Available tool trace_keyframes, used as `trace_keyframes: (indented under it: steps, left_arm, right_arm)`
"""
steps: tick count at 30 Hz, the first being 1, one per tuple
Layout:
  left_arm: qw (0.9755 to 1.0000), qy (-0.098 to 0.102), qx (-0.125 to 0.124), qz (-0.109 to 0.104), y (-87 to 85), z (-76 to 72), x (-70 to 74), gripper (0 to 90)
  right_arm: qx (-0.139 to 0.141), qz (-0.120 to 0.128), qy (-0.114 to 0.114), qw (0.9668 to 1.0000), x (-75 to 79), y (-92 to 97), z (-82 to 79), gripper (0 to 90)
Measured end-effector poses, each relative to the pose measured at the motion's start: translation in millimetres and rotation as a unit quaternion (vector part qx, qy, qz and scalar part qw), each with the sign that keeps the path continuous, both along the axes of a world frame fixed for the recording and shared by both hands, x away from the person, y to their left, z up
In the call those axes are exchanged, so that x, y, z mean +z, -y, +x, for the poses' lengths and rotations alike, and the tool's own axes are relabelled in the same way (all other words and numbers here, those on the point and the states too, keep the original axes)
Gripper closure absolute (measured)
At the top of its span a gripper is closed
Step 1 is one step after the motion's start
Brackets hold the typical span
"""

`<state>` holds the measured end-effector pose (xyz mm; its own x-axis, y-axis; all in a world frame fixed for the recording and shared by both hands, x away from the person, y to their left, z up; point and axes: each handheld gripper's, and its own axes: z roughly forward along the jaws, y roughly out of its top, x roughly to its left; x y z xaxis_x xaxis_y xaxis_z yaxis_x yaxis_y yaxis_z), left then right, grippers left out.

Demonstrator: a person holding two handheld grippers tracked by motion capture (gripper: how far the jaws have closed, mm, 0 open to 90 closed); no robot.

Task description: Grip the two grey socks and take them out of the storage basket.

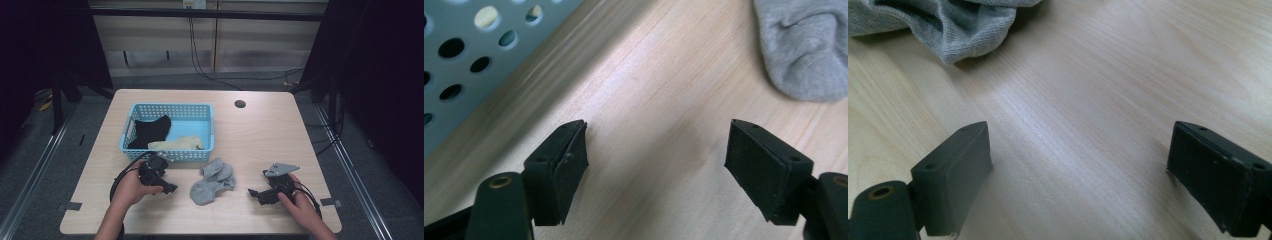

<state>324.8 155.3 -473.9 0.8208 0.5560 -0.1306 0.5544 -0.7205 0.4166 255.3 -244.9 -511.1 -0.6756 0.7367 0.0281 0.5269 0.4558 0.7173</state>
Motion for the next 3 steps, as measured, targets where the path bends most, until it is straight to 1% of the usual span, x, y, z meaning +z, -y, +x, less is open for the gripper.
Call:
trace_keyframes:
  steps: [3]
  left_arm:
    - [1.0000,0.005,0.002,-0.004,-1.8,0.6,-0.3,23.6]
  right_arm:
    - [0.000,0.000,0.000,1.0000,0.0,0.0,0.0,9.9]
